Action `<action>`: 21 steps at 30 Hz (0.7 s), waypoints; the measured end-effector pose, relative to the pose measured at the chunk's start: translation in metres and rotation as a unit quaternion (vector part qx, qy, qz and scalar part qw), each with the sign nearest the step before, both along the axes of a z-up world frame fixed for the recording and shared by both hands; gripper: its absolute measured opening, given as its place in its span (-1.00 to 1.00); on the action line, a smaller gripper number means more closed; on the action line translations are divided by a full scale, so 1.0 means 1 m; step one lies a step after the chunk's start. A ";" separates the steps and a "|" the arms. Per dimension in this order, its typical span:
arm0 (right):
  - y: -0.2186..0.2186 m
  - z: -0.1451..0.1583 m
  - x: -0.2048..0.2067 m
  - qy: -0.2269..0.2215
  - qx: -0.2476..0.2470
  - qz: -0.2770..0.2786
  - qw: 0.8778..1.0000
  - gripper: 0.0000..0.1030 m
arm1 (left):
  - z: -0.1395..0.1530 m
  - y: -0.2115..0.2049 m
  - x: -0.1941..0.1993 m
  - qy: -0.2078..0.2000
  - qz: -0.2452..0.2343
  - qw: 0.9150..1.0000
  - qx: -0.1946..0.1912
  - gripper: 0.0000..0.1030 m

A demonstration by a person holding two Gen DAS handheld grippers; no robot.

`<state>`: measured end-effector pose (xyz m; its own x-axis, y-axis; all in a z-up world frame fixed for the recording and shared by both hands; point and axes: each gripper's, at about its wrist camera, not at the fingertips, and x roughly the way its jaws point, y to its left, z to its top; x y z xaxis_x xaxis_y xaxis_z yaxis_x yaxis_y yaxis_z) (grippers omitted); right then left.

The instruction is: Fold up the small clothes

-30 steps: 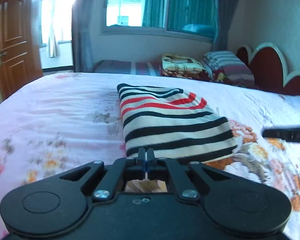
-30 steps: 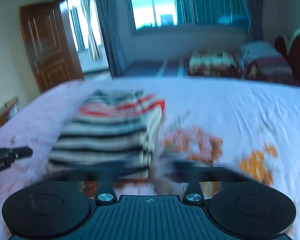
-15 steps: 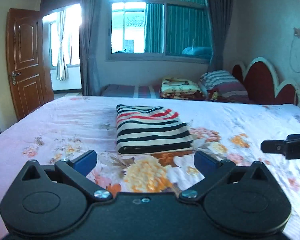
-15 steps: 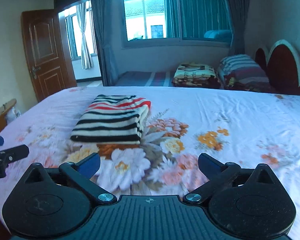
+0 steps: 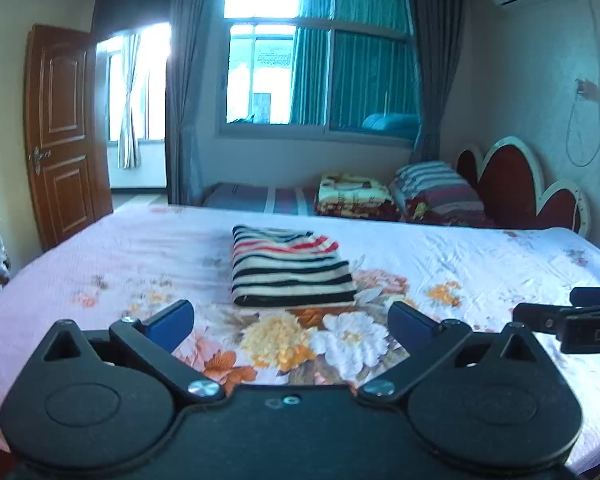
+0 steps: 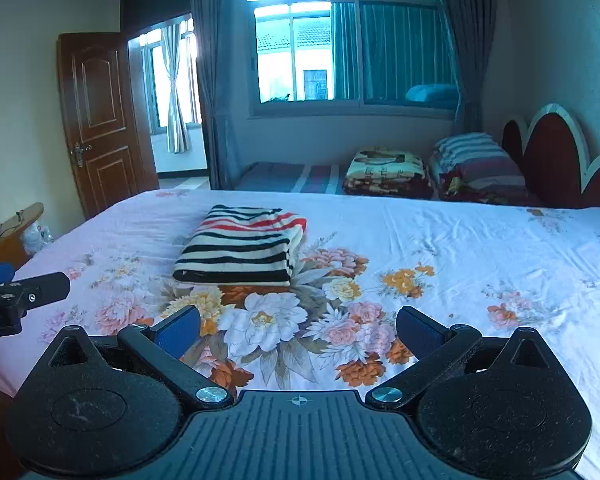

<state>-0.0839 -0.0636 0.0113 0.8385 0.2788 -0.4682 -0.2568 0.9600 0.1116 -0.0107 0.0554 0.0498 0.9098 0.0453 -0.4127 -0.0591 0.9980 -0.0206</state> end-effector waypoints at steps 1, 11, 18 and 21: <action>0.000 0.002 -0.003 -0.001 0.002 0.000 1.000 0.99 | 0.002 -0.002 -0.002 -0.003 -0.001 1.000 0.002 0.98; -0.006 0.017 -0.013 -0.017 0.004 0.001 1.000 0.99 | 0.010 -0.005 -0.012 -0.018 -0.010 1.000 0.007 0.98; -0.007 0.021 -0.016 -0.021 0.003 0.003 1.000 0.99 | 0.012 -0.005 -0.013 -0.022 -0.012 1.000 0.009 0.98; -0.007 0.022 -0.016 -0.021 0.001 0.005 1.000 0.99 | 0.013 -0.004 -0.015 -0.023 -0.012 1.000 0.010 0.98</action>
<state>-0.0997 -0.0705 0.0331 0.8547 0.2882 -0.4319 -0.2709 0.9571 0.1027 -0.0254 0.0517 0.0627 0.9290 0.0321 -0.3688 -0.0355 0.9994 -0.0023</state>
